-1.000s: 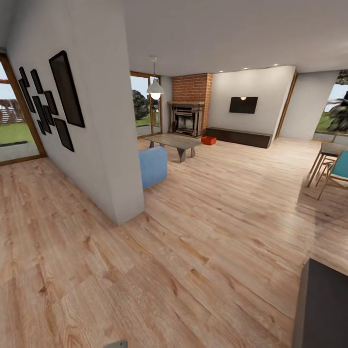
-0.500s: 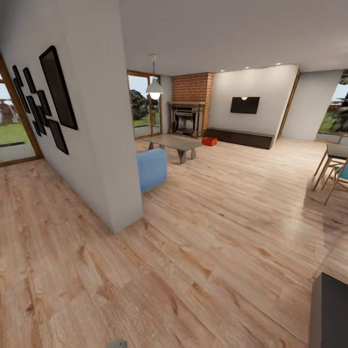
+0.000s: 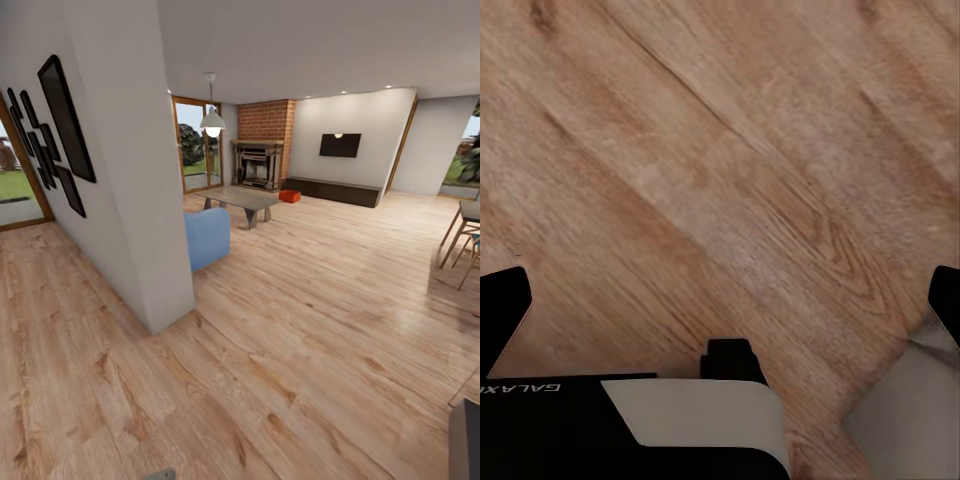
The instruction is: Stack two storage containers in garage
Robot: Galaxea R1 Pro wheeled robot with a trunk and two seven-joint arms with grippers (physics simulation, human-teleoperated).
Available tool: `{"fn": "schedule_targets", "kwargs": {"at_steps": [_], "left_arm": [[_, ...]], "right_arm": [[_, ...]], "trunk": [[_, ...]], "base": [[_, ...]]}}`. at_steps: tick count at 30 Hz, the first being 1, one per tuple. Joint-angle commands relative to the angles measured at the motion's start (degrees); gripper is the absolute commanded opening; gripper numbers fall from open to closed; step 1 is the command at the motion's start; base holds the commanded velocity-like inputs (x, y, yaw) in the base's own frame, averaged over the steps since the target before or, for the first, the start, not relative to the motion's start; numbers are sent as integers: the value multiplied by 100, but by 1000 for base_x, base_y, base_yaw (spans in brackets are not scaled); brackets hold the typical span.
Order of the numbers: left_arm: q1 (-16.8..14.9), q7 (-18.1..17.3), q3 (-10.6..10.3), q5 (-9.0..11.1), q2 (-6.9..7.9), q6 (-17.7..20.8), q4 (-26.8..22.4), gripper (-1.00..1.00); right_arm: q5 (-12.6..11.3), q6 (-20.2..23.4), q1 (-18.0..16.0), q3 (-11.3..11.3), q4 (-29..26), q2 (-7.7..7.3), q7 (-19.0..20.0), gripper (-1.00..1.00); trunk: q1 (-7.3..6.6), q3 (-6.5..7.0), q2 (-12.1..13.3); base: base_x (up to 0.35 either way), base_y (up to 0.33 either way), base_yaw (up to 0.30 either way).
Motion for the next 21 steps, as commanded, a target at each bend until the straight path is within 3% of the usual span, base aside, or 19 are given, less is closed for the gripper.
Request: {"fn": "schedule_targets", "kwargs": {"at_steps": [1, 16, 21], "left_arm": [[-3, 12, 14, 31, 0, -13, 0, 100], [-3, 12, 14, 31, -8, -13, 0, 100], [-3, 12, 14, 31, -8, -13, 0, 100]], "right_arm": [[-55, -26, -6, 48, 14, 4, -7, 100], [-61, -27, -6, 41, 14, 20, -9, 100], [-61, -28, -6, 39, 14, 21, -9, 100]], "trunk": [[4, -6, -3], [4, -6, -3], [4, -6, -3]], "base": [[338, 0, 0], [338, 0, -2], [338, 0, -123]]}}
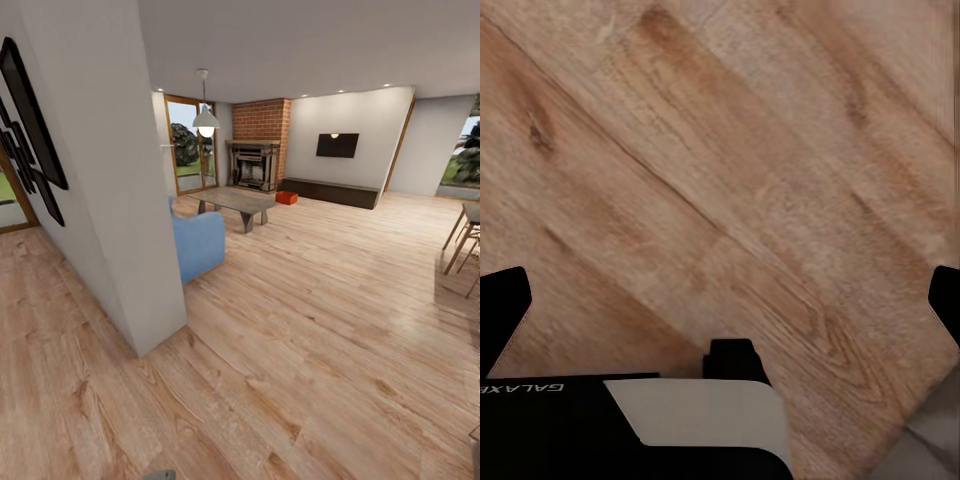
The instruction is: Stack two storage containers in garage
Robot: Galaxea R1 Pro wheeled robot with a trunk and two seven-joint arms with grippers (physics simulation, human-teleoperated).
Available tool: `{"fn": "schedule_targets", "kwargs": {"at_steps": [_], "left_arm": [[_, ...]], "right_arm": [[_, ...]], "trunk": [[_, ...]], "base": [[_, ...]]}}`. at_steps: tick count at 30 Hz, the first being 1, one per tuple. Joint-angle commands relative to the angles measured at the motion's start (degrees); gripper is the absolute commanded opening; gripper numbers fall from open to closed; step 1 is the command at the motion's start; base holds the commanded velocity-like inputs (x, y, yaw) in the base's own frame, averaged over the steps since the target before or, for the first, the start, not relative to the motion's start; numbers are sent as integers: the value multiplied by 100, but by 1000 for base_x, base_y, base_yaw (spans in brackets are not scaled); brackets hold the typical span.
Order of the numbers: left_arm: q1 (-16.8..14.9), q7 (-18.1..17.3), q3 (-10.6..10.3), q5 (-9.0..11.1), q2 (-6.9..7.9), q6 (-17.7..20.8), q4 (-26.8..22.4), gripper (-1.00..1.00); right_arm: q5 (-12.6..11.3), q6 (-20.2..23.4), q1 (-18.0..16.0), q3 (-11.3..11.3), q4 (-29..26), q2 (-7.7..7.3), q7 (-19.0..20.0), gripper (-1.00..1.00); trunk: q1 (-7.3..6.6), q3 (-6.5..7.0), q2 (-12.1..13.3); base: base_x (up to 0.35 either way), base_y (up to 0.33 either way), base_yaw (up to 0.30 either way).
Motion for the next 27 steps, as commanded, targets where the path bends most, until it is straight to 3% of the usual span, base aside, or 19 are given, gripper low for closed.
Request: {"fn": "schedule_targets", "kwargs": {"at_steps": [1, 12, 27], "left_arm": [[-2, 12, 14, 31, -1, -7, -1, 100], [-2, 12, 14, 31, -1, -10, -1, 100], [-2, 12, 11, 31, -1, -3, -1, 100]], "right_arm": [[-58, -25, -7, 47, 14, 5, -5, 100], [-58, -26, -7, 55, 14, 2, -4, 100], [-58, -31, -7, 56, 14, -7, -4, 100]], "trunk": [[4, -6, -3], [4, -6, -3], [4, -6, -3]], "base": [[338, 0, -190], [338, 0, -158], [338, 0, -5]]}}
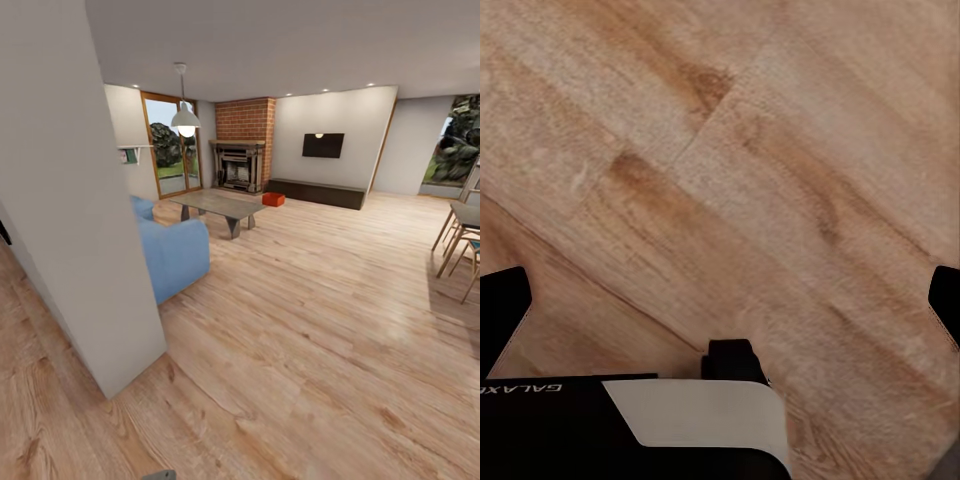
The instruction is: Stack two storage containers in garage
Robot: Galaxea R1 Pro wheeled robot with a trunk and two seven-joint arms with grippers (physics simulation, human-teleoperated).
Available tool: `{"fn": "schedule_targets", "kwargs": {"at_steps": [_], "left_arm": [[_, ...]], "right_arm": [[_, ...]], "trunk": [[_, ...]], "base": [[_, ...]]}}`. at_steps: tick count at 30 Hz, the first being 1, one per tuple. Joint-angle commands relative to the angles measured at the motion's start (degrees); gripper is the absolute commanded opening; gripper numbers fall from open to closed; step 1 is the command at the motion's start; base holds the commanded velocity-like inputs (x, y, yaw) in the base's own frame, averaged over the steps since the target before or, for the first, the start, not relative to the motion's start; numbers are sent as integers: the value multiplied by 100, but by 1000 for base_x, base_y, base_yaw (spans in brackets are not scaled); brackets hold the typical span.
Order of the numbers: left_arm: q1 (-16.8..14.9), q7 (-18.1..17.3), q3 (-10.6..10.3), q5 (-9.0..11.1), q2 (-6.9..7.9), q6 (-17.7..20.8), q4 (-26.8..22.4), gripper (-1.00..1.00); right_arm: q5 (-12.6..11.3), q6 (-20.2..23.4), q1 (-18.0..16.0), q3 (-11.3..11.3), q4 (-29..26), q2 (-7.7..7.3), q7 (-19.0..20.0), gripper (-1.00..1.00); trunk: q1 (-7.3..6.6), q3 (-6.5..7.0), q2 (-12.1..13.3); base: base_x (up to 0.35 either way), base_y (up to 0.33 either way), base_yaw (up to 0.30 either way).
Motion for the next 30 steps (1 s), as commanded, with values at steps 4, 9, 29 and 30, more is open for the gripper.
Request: {"fn": "schedule_targets", "kwargs": {"at_steps": [4, 9, 29, 30], "left_arm": [[-3, 12, 17, 31, -2, -6, 0, 100], [-3, 12, 17, 31, -2, -6, 0, 100], [-3, 12, 17, 31, -2, -8, 0, 100], [-3, 12, 17, 31, -2, -7, 0, 100]], "right_arm": [[-57, -23, -6, 48, 14, 2, -7, 100], [-57, -26, -6, 48, 14, -1, -7, 100], [-62, -27, -6, 33, 14, 5, -12, 100], [-62, -27, -6, 32, 14, 6, -12, 100]], "trunk": [[4, -6, -3], [4, -6, -3], [4, -6, -3], [4, -6, -3]], "base": [[338, 0, 0], [338, 0, 0], [338, 0, -20], [338, 0, -207]]}}
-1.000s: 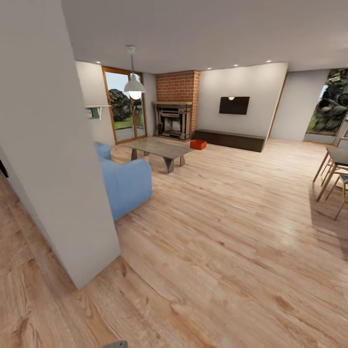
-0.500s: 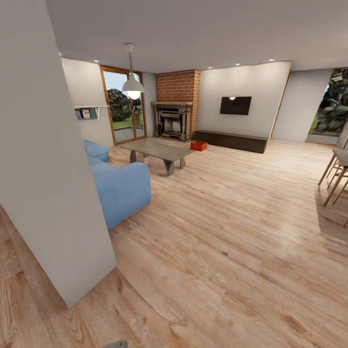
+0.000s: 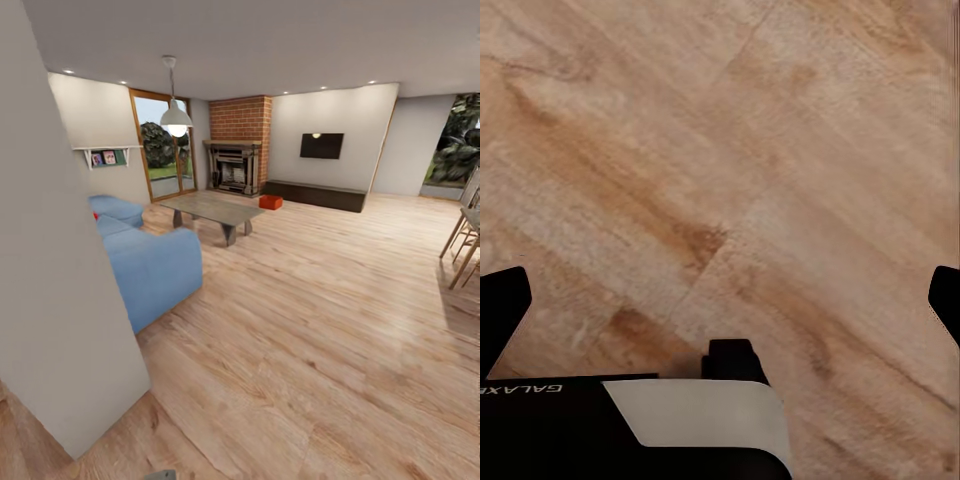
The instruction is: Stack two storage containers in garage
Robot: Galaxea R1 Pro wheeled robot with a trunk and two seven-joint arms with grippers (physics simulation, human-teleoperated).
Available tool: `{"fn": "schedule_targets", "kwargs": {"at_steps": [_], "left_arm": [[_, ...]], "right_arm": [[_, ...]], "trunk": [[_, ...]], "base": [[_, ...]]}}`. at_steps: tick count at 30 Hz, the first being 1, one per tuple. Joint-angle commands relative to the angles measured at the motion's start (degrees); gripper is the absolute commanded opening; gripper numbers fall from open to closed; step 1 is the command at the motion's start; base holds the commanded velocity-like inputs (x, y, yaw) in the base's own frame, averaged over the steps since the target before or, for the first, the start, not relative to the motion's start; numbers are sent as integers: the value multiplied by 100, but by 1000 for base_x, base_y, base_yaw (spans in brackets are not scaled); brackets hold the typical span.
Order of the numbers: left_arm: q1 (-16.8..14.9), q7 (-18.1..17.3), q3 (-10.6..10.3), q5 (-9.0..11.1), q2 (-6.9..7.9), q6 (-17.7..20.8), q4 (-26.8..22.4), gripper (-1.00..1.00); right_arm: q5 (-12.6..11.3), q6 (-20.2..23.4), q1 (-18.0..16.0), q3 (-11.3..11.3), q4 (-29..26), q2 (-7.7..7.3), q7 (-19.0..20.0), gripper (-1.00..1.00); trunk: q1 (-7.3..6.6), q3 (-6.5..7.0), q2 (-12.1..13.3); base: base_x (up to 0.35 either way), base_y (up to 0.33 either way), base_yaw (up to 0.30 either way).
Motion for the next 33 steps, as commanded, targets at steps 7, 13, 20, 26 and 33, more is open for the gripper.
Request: {"fn": "schedule_targets", "kwargs": {"at_steps": [7, 13, 20, 26, 33], "left_arm": [[-2, 12, 14, 31, -1, -9, -1, 100], [-2, 12, 14, 31, 6, -6, -1, 100], [-2, 12, 14, 31, 0, -6, -1, 100], [-2, 12, 14, 31, 4, -6, -1, 100], [-2, 12, 14, 31, 8, -6, -1, 100]], "right_arm": [[-59, -26, -7, 45, 14, 6, -2, 100], [-62, -26, -7, 45, 14, 6, -1, 100], [-61, -26, -7, 54, 14, 6, -1, 100], [-58, -26, -7, 56, 14, 3, 0, 100], [-54, -26, -7, 54, 14, -2, 0, 100]], "trunk": [[3, -6, -3], [3, -6, -3], [3, -6, -3], [3, -6, -3], [3, -6, -3]], "base": [[338, 0, -276], [338, 0, -280], [338, 0, -269], [338, 0, -127], [338, 0, -6]]}}
